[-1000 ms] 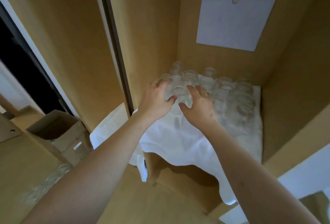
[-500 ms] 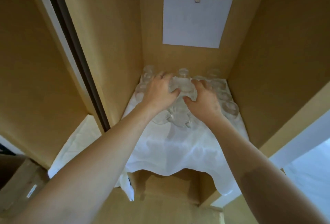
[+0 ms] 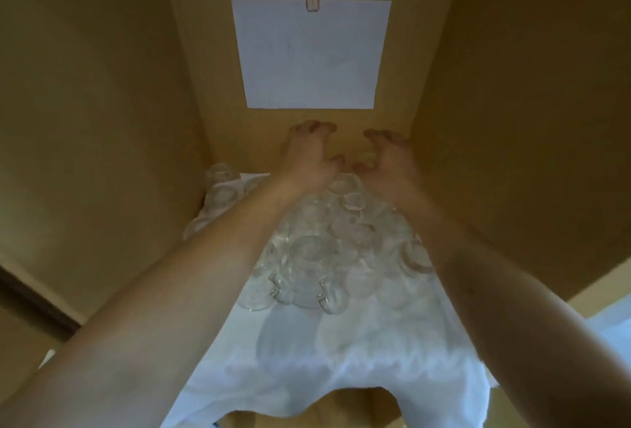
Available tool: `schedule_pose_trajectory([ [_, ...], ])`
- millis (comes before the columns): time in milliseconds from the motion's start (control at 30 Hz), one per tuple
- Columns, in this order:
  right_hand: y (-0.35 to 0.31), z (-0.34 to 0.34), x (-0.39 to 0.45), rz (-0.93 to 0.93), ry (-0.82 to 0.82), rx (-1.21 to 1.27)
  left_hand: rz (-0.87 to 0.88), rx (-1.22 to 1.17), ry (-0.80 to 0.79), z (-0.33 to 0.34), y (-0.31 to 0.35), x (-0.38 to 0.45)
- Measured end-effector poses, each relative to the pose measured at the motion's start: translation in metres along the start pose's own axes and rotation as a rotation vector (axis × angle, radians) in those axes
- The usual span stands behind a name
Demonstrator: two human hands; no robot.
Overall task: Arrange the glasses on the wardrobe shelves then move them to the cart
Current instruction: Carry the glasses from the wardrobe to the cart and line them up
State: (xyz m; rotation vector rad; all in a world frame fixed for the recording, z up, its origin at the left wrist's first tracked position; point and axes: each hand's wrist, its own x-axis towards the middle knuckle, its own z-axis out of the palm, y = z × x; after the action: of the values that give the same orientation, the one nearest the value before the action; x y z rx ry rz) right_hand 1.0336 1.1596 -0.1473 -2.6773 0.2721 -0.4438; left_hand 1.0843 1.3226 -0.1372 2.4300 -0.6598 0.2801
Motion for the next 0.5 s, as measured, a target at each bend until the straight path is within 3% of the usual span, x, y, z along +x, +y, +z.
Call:
schedule_pose_trajectory([
  [133,0.019,0.013,0.05,0.035,-0.056,-0.066,-0.005,0.001,-0.041,0.02,-0.008,0.043],
  [500,0.059,0.065,0.134,0.171,-0.461,-0.187,-0.112,0.109,-0.32,0.056,-0.052,0.093],
])
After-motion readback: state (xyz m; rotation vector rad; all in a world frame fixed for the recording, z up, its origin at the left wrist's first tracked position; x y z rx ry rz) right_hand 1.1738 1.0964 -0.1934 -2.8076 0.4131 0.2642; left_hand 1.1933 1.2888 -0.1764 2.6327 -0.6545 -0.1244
